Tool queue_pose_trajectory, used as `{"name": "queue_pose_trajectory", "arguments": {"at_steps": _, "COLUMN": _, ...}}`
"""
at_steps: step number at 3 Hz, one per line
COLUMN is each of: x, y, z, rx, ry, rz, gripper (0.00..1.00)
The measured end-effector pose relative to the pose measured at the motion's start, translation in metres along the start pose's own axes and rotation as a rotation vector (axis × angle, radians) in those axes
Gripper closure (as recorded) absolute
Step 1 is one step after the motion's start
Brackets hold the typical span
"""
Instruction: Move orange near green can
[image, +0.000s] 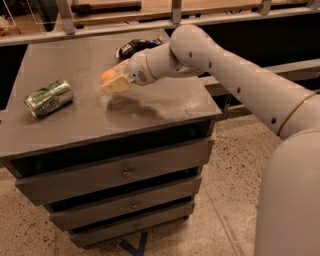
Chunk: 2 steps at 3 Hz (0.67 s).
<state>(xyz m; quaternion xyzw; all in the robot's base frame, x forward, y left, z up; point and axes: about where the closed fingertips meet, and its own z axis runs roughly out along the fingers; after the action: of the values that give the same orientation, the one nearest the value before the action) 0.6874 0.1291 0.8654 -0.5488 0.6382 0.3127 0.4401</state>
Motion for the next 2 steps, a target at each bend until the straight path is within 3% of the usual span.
{"name": "queue_pose_trajectory", "arguments": {"at_steps": 1, "x": -0.0065, "y": 0.0037, "z": 0.0398, "rx": 0.008, "ry": 0.003, "rz": 0.020, "gripper": 1.00}}
{"name": "queue_pose_trajectory", "arguments": {"at_steps": 2, "x": -0.0037, "y": 0.0087, "z": 0.0428, "rx": 0.003, "ry": 0.006, "rz": 0.026, "gripper": 1.00}}
